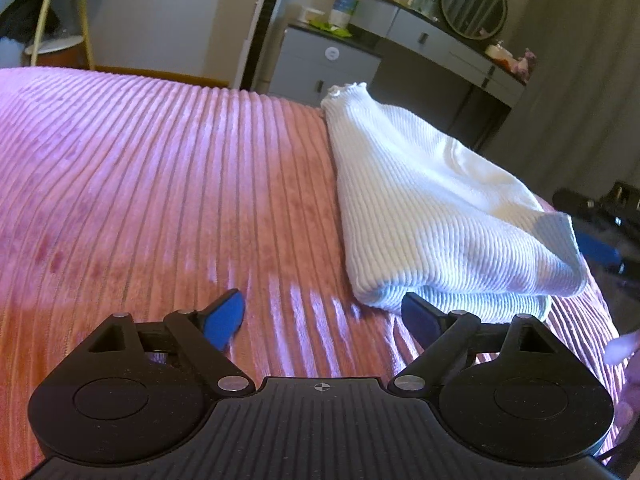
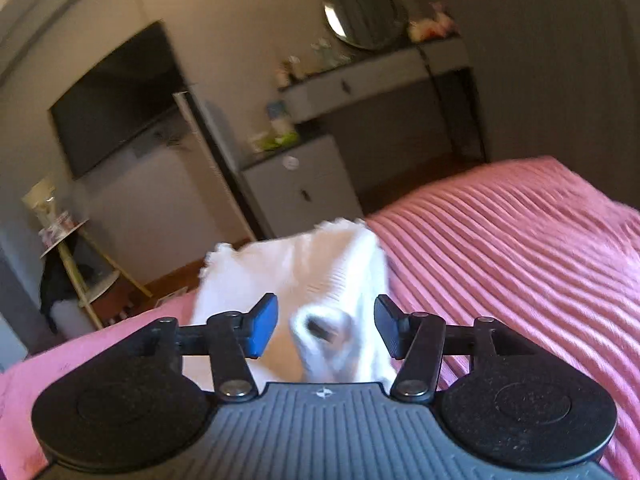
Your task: Fold small clothes
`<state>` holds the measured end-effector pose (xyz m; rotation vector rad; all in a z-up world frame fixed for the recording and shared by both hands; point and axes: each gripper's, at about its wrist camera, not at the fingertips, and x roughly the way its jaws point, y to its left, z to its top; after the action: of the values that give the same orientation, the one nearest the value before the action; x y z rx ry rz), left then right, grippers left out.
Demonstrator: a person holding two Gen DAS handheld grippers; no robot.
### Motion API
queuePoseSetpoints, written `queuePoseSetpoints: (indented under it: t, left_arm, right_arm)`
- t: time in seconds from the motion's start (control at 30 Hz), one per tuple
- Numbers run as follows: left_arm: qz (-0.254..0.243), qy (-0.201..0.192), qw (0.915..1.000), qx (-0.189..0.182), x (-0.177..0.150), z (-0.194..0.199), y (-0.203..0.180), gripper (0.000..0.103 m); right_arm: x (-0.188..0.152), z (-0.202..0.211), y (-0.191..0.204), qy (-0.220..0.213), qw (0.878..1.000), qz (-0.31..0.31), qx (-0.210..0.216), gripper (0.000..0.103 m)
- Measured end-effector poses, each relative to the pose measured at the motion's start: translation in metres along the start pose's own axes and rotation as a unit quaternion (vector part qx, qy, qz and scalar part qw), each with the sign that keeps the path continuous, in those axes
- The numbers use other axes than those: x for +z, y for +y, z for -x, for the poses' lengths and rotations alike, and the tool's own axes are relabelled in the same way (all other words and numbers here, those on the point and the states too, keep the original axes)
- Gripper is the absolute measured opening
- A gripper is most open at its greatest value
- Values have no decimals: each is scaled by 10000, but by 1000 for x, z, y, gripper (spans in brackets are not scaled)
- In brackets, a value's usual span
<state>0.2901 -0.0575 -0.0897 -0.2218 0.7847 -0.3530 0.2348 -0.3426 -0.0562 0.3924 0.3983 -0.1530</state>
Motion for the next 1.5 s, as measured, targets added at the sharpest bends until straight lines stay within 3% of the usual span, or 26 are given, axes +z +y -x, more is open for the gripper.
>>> queuePoseSetpoints:
  t: [0.07,0.13,0.23,0.4,0.53,0.7,0.73,0.83,0.93,1.0,1.2,1.5]
  left_arm:
    - [-35,2,10000,17,-1,-1,-1,92]
    - [-54,8,10000,42,0,-1,-3,92]
    - [-16,7,10000,38,1,-1,-2,92]
    - [231,-135,9995,-153,17,8,5,92]
    - [736,-421,9945,-621,42,19,16,93]
    - [834,121,9920,-942,63,-9,12,94]
    - [831,231,9913,-998,66,-17,9,94]
    - [725,523,9908,-1015,73,-39,0,94]
    - [613,675,9896,-1114,78,-54,-5,94]
    - [770,775,9856,-1289,80,-64,-3,94]
    - [1123,991,9762,-1567,84,-89,6,94]
    - [1026,1031,9758,-1634,93,-89,16,79]
  right_arm:
    - [2,-8,6,81,9995,284,65,35]
    - [0,-19,8,165,9987,472,37,29]
    - [-12,-31,-6,408,9987,304,-37,29]
    - [-27,-33,-28,392,9987,-100,321,29]
    - [-25,-35,-41,367,9962,-506,609,31]
    - [-23,-40,-59,348,9886,-1152,910,40]
    - [-22,-40,-60,346,9874,-1219,943,44]
    - [-19,-41,-61,386,9922,-1093,463,77]
    - [-22,-52,-74,610,9829,-1520,839,75]
    - [-27,-62,-80,706,9740,-1836,1124,66]
    - [-32,-73,-80,622,9718,-1950,1173,63]
    - [-32,-74,-79,617,9726,-1887,1209,59]
